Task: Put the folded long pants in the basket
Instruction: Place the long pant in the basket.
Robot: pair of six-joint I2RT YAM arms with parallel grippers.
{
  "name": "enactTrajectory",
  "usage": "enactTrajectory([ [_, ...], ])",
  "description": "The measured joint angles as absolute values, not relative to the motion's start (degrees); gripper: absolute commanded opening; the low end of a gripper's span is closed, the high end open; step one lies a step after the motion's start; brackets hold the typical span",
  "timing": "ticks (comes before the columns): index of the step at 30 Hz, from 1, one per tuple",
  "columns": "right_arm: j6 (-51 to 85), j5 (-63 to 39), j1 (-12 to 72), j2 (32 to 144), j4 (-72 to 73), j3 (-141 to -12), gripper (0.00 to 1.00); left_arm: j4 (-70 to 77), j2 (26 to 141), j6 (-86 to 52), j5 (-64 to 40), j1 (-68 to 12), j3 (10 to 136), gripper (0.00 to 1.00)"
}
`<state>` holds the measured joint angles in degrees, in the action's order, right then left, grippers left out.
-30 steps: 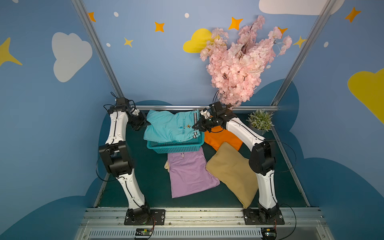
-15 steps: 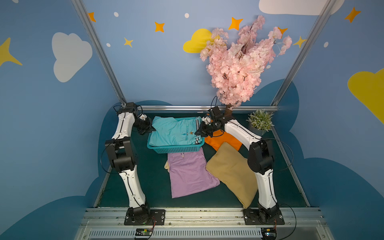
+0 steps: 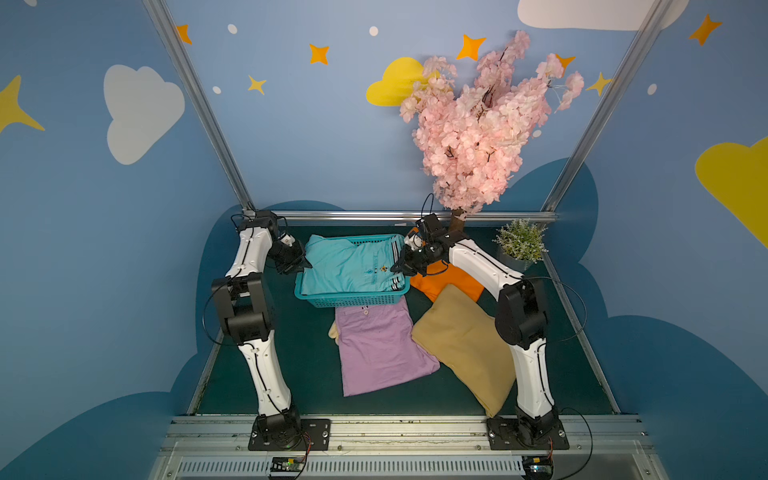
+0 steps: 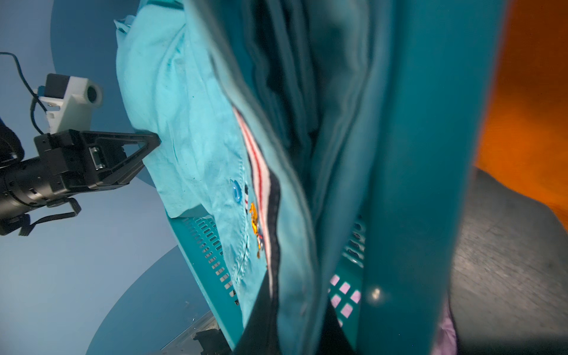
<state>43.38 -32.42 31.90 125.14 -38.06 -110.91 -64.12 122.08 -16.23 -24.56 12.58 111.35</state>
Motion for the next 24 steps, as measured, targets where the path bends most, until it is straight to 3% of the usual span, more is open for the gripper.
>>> enactTrajectory([
  [4, 43.4, -32.0, 32.5, 124.8, -39.2, -110.9, 0.44, -65.4, 122.3, -16.4, -23.5, 12.5, 115.5, 0.31],
  [6, 43.2, -31.4, 33.0, 124.2, -39.9, -110.9, 0.5, -65.5, 122.3, -16.5, -22.7, 12.5, 117.0, 0.32],
  [18, 39.9, -24.3, 32.5, 117.7, -45.5, -110.7, 0.52, -67.7, 120.9, -17.0, -19.9, 12.5, 118.1, 0.32],
  [24, 35.8, -20.3, 30.2, 108.4, -48.1, -107.1, 0.53, -68.4, 111.8, -17.7, -19.2, 12.1, 116.6, 0.38],
])
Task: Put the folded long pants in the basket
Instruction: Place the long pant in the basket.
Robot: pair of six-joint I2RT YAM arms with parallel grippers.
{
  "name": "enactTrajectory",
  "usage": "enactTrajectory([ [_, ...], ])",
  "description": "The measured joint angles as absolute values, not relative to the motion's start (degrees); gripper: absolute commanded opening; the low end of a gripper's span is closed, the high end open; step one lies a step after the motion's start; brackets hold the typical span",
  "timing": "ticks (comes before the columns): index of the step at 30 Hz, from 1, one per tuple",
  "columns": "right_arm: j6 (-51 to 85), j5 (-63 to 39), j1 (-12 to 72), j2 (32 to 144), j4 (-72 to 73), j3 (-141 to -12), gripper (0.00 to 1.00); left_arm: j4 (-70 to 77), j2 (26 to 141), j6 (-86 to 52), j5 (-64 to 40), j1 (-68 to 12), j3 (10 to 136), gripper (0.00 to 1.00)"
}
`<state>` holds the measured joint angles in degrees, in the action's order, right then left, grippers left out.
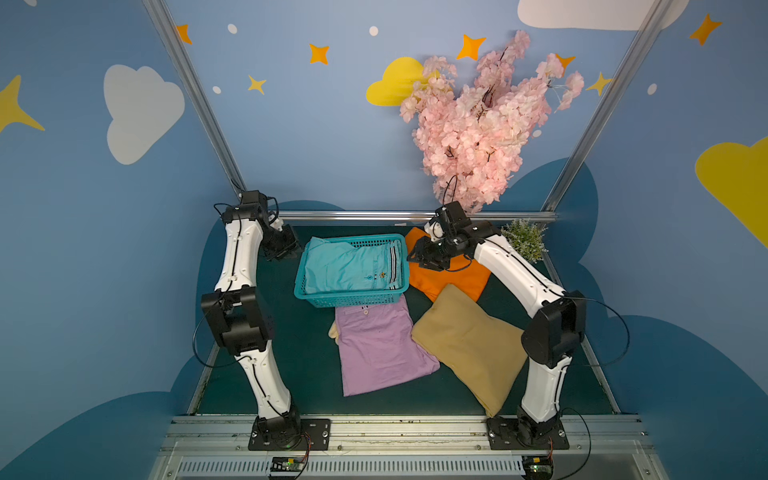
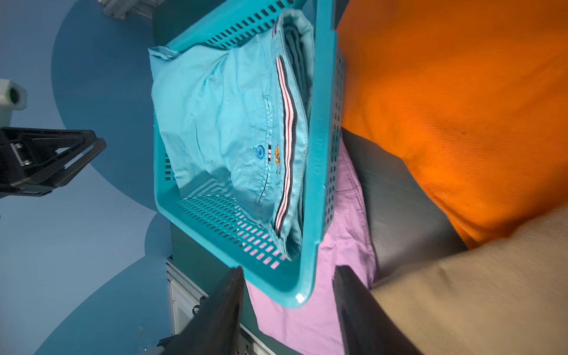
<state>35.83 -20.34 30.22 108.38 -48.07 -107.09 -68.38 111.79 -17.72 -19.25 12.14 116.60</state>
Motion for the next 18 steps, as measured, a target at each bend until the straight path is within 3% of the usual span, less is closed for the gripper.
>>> enactTrajectory([
  [3, 33.0, -20.8, 29.0, 101.3, -47.7, -102.7, 0.53, -66.5, 101.3, -18.2, -20.4, 10.9, 109.7, 0.41],
  [10, 27.7, -22.1, 26.4, 82.9, -46.8, -82.0, 0.59, -57.9, 74.9, -20.4, -28.6, 2.1, 80.3, 0.51],
  [18, 25.5, -17.9, 24.8, 67.8, -47.0, -56.4, 0.63, -44.8, 62.3, -28.0, -30.5, -23.2, 52.1, 0.51],
])
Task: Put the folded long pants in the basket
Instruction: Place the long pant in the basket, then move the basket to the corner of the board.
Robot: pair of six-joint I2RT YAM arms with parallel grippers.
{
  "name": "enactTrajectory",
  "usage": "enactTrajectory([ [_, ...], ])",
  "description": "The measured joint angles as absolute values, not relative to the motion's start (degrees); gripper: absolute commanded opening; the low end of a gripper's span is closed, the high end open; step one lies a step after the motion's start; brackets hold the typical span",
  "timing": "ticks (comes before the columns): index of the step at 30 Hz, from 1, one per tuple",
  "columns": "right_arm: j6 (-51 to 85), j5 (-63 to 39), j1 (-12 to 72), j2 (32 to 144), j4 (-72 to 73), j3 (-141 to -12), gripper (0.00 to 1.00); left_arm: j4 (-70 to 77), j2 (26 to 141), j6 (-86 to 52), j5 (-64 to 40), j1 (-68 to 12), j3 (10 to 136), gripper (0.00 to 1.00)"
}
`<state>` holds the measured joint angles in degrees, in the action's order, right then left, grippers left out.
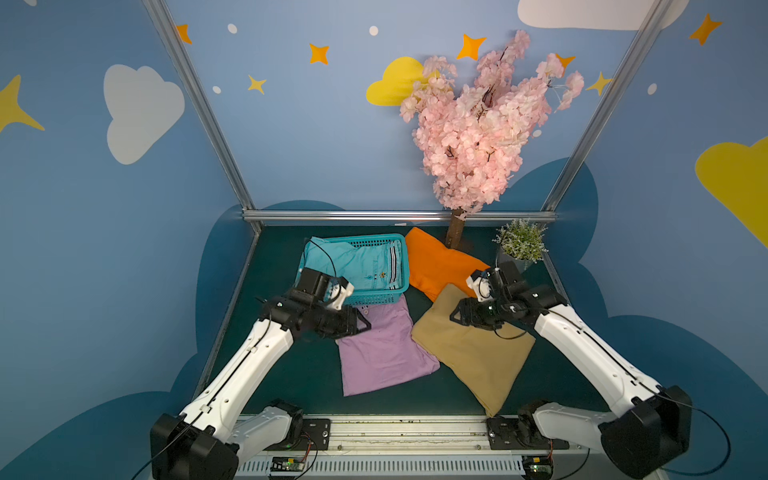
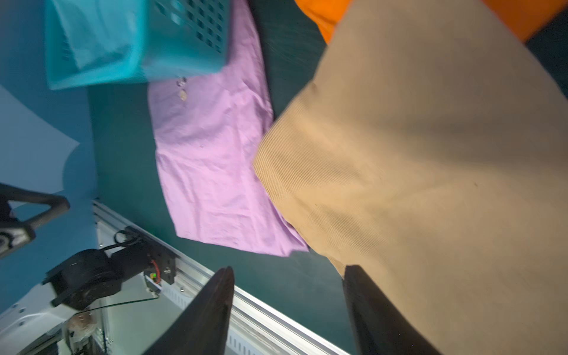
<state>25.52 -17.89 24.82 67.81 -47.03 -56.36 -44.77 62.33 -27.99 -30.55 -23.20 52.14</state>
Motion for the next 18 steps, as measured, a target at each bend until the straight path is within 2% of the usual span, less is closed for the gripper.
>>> enactTrajectory([
  [4, 26.0, -15.1, 23.6, 62.4, -46.7, -48.4, 0.62, -36.8, 62.4, -33.5, -28.3, -33.7, 42.7, 0.5],
  [8, 26.7, -12.9, 22.8, 61.4, -46.3, -45.8, 0.62, -32.5, 69.2, -36.1, -24.8, -39.9, 42.7, 0.48],
  [12, 27.8, -11.4, 20.8, 61.4, -45.7, -44.6, 0.61, -28.3, 76.1, -36.8, -21.6, -44.0, 46.3, 0.49],
  [18, 28.9, -11.8, 14.9, 61.3, -44.2, -43.0, 0.61, -25.4, 86.6, -32.7, -17.6, -51.7, 59.0, 0.51],
])
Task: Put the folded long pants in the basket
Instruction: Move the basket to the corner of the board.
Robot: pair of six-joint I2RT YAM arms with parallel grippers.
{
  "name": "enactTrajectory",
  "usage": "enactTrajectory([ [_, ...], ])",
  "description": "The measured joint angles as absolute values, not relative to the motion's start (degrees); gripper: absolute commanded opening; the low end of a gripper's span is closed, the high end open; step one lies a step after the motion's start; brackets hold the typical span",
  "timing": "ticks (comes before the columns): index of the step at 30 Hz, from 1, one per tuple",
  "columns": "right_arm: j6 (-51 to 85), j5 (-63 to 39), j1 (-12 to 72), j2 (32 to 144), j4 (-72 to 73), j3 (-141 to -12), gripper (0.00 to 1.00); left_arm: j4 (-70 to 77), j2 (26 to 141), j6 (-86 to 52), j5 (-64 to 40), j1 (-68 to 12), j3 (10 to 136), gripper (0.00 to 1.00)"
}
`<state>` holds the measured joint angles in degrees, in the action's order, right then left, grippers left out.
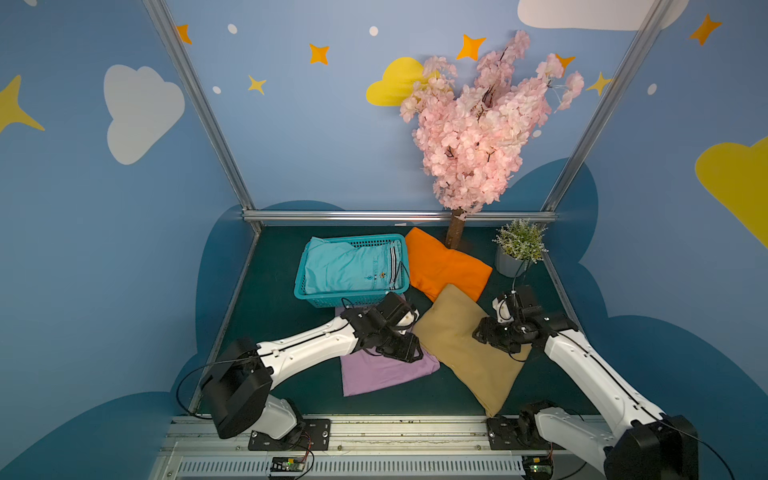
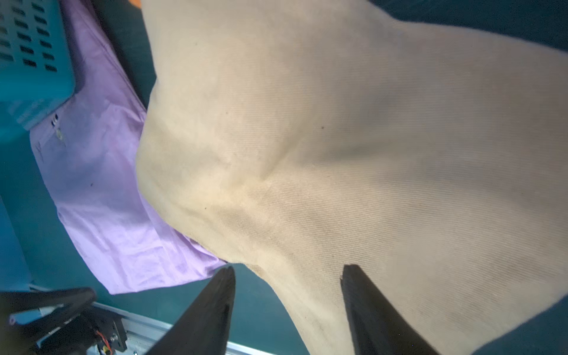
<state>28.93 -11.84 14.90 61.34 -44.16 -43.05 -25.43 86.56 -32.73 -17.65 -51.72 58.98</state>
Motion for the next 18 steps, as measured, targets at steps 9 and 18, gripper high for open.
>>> enactTrajectory([
  [9, 29.3, -14.9, 7.3, 61.3, -42.9, -42.8, 0.6, -30.6, 106.2, -26.6, -12.8, -53.2, 80.9, 0.54],
  [18, 29.2, -17.9, 6.2, 61.6, -42.7, -42.6, 0.6, -39.7, 122.3, -23.4, -6.9, -52.0, 100.0, 0.58],
])
